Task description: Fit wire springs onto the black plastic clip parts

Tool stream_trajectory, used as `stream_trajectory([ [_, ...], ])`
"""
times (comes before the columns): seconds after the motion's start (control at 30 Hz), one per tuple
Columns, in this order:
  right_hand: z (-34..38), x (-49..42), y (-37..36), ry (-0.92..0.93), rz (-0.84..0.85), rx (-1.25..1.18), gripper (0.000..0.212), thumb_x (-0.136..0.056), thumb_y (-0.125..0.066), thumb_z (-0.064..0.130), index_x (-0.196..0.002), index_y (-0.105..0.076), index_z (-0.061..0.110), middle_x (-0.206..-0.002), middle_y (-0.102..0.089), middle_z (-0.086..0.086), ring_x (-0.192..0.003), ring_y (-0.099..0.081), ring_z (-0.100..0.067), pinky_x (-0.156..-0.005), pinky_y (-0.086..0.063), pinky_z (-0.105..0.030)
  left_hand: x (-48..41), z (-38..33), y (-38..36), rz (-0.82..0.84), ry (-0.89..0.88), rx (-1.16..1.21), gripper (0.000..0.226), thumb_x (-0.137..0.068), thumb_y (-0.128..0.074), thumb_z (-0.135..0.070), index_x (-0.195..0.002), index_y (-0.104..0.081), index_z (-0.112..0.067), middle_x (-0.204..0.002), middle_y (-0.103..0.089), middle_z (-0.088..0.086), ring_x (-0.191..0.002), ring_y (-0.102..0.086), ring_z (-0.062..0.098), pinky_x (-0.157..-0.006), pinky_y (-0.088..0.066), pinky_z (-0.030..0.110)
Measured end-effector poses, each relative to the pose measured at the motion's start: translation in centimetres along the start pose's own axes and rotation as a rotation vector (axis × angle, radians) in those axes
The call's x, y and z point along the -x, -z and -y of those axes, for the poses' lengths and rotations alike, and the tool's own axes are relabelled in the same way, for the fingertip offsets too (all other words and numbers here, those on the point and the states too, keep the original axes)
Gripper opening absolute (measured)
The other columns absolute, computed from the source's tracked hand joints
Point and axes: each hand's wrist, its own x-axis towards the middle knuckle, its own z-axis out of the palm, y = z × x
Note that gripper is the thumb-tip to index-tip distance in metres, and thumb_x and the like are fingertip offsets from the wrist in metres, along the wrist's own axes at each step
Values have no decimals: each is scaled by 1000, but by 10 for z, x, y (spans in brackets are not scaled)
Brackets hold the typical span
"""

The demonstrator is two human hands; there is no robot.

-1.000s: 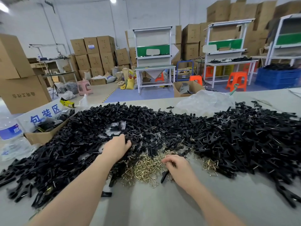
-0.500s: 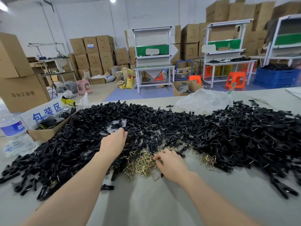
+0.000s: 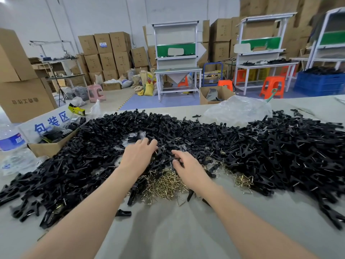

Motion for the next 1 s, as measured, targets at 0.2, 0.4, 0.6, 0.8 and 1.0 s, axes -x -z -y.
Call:
stream_trajectory([
  [0.2,-11,-10,-7,-128,40,-163,47,-103,-48,33,-150,-44,33,-128,-60,10,-92,-61,-3,-73,-49,-22,4,-1,-2,-67,-74,318,25,-105,-47,-36,-109,-61,-16,-94,-60,1,-77,-64,24,-50,-49,36],
  [0.4,-6,-19,-12,-174,38,-364,40,-101,-57,32,-141,-55,26,-119,-69,1,-102,-67,-15,-90,-52,-36,12,-8,4,-196,-56,501,20,-101,-57,-28,-105,-66,-11,-97,-65,0,-73,-65,23,-44,-51,39],
  [0.6,-5,-22,-13,-251,49,-566,27,-98,-65,19,-125,-61,20,-98,-71,0,-75,-64,-5,-72,-54,-23,20,-4,2,-152,-44,555,21,-101,-56,-29,-109,-65,-12,-105,-66,-2,-77,-66,21,-52,-54,40],
  [0.8,-9,-25,-11,-316,-22,-676,22,-100,-63,20,-121,-58,17,-106,-71,-3,-86,-66,-10,-72,-55,-21,31,8,-14,10,259,686,30,-109,-35,-32,-130,-50,-19,-109,-66,-4,-80,-64,17,-66,-48,34],
  [1.0,-8,-30,-11,-404,6,-711,25,-101,-57,44,-107,-64,20,-110,-68,4,-98,-70,-12,-75,-60,-23,31,3,-19,133,328,809,20,-105,-42,-31,-122,-51,-26,-62,-62,-2,-51,-55,14,-52,-43,35],
])
